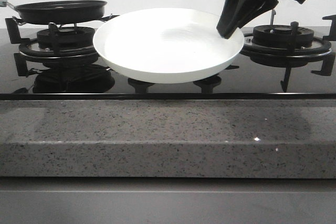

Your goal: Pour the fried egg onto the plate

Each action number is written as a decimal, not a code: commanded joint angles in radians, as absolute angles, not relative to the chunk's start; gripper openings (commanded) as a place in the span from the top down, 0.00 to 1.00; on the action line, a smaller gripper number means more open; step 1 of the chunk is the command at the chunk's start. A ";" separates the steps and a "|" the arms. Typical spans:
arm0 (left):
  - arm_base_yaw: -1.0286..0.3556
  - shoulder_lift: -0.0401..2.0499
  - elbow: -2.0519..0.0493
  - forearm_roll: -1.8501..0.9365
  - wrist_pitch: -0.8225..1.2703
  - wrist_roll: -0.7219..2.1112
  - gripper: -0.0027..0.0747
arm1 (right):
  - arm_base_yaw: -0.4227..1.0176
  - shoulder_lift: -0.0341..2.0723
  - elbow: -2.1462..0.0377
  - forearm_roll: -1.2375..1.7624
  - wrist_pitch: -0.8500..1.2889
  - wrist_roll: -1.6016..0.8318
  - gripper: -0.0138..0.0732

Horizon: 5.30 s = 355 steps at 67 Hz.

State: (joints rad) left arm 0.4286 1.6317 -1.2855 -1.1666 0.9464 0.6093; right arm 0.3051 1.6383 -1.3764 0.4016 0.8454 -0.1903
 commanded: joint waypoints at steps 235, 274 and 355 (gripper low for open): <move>-0.582 1.329 -1.495 -0.417 0.477 0.938 0.99 | 0.308 1.594 -1.401 0.433 0.805 -0.195 0.92; -0.141 1.344 -1.495 -0.756 0.584 0.712 0.99 | 0.308 1.594 -1.401 0.433 0.805 -0.195 0.92; 0.406 1.945 -1.495 -1.673 1.174 0.712 0.99 | 0.308 1.594 -1.401 0.433 0.805 -0.195 0.92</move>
